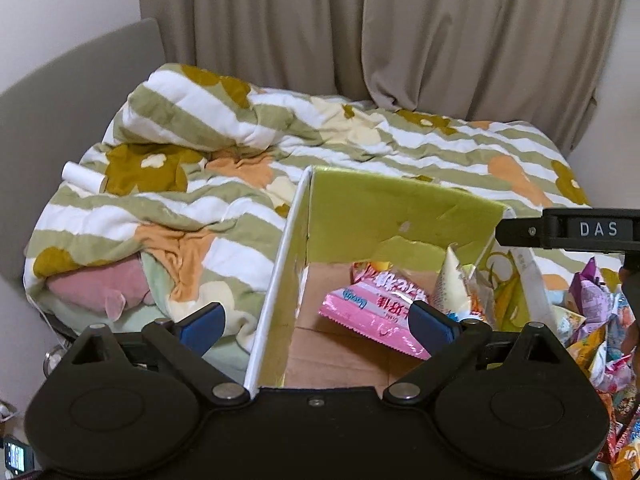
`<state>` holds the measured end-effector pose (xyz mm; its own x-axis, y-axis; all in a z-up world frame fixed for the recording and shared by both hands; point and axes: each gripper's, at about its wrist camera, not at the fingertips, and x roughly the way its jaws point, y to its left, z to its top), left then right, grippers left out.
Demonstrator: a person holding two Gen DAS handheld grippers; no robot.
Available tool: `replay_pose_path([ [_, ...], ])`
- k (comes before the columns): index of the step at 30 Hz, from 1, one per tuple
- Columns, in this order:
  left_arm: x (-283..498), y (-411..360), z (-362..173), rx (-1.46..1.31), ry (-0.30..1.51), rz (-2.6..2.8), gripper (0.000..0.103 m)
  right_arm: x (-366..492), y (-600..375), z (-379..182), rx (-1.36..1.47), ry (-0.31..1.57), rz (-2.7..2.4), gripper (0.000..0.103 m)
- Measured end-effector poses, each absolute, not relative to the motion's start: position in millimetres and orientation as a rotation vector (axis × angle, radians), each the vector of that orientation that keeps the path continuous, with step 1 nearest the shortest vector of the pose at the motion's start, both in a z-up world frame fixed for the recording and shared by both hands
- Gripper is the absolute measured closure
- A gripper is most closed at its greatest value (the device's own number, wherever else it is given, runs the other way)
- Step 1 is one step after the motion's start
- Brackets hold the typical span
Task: Organize snacks
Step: 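Drop the pink bag into the box with left tool while right drops white-blue bag, then move both tools back over the snack pile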
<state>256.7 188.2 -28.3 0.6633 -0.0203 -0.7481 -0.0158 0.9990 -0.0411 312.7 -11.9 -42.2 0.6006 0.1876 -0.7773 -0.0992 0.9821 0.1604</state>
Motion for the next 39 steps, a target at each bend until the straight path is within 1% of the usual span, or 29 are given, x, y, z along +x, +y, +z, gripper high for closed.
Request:
replay_pose_path([
  [10,235,184,-3,0.001,0.772,-0.054,0.003,275,-18,-10,0.119,0.881,0.105,0.0],
  [19,211,166,12,0.041,0.694,-0.161,0.003,213,-42,19,0.193,0.816,-0.006,0.0],
  [25,186,132,19,0.042,0.653,-0.25,0.003,162,-79,34,0.197,0.75,-0.057,0.0],
  [29,168,99,20,0.063,0.635,-0.292,0.003,130,-116,37,0.171,0.738,-0.104,0.0],
  [35,143,48,17,0.079,0.626,-0.334,0.003,89,-178,32,0.146,0.755,-0.107,0.0],
  [39,131,12,7,0.108,0.642,-0.372,0.003,69,-215,18,0.131,0.79,-0.095,0.0],
])
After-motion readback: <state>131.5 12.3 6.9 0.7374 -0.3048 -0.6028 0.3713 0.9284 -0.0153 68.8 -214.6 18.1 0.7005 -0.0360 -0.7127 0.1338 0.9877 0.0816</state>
